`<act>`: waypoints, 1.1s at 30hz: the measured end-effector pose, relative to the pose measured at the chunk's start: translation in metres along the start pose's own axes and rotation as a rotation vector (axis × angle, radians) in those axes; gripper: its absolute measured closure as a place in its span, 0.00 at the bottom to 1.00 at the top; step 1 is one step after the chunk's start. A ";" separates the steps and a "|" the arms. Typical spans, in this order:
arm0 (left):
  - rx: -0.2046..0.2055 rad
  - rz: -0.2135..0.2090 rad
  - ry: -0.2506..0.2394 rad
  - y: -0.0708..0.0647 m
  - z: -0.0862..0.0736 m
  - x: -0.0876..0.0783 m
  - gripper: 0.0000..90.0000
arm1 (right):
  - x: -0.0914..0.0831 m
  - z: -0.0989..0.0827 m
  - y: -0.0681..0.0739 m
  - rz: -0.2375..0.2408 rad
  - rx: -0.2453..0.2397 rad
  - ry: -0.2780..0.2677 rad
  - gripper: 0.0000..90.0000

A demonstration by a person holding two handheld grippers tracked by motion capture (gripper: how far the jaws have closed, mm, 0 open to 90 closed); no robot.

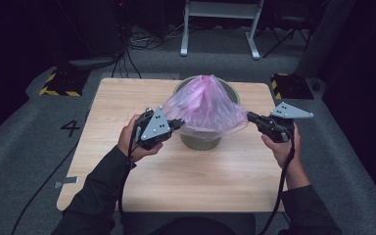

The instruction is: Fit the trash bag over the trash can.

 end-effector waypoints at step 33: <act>-0.345 0.286 0.094 0.128 -0.084 0.048 0.99 | 0.030 -0.015 -0.030 -0.065 0.006 0.068 1.00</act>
Point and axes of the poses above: each handheld gripper's, and its own axes: x roughly forward along the jaws, z roughly out of its top, y roughly to its left, the point moved 8 cm from there along x, roughly forward along the jaws, and after that the axes turned 7 degrees about -y, right-handed, at the moved point
